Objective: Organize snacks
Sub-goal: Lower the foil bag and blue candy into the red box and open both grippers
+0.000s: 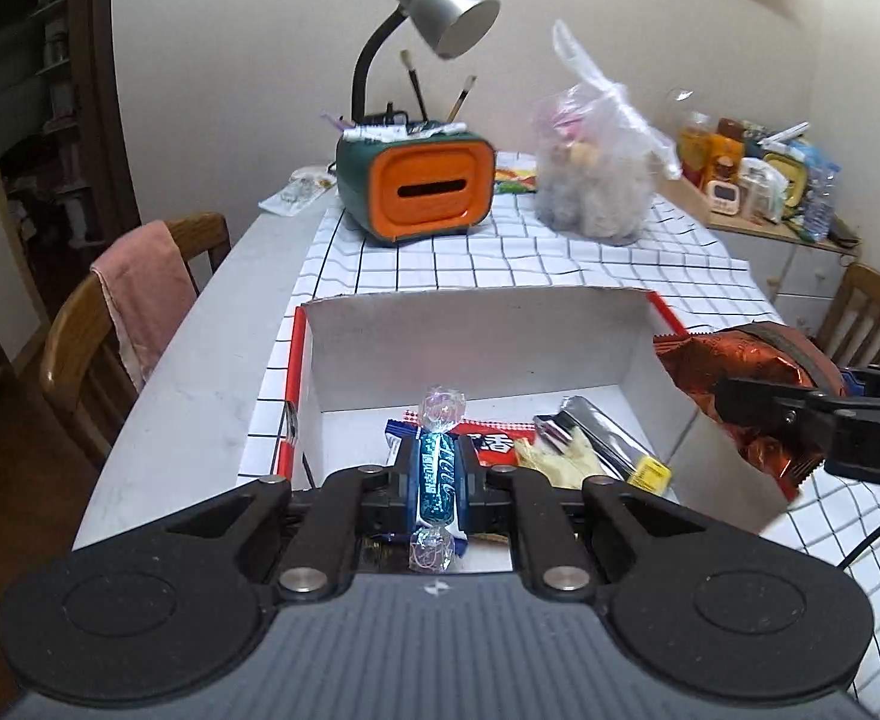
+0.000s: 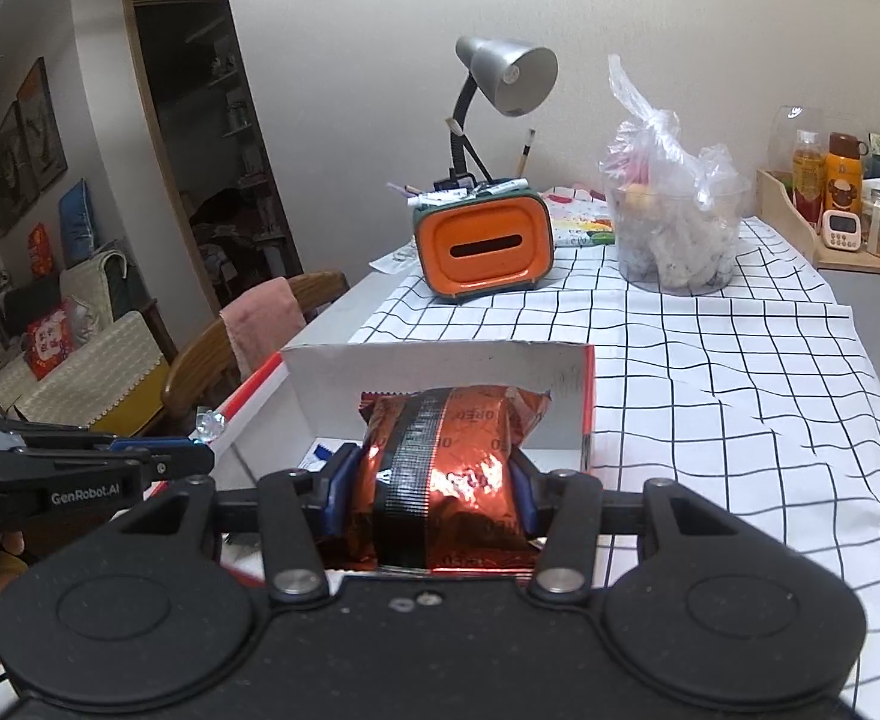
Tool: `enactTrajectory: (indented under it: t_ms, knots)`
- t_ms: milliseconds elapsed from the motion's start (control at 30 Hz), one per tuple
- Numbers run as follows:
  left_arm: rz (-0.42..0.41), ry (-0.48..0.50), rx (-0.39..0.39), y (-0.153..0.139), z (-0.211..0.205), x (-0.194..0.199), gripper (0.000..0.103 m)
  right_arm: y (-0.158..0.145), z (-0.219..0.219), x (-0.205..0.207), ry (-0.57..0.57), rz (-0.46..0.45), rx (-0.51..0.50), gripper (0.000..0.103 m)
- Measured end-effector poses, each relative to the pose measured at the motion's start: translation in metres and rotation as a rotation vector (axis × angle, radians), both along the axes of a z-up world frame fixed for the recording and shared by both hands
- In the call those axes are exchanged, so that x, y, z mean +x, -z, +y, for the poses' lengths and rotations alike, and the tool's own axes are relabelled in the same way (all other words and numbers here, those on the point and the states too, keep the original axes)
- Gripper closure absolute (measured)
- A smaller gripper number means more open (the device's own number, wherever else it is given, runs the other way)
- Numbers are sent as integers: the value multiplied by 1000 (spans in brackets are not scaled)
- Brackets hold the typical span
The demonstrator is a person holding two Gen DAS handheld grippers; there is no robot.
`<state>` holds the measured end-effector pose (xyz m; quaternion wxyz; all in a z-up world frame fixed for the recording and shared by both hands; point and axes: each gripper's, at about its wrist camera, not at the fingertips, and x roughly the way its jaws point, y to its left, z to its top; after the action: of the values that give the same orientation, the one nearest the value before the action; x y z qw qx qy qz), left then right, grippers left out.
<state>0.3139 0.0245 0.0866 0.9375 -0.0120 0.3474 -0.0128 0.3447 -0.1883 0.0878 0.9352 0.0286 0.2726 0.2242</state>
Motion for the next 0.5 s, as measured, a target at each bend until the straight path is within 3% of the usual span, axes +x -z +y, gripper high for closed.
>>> enactTrajectory:
  t_ms: [500]
  knots:
    - [165,2,107,52,-14,46,92,51,42,58,-9,152,-103,54]
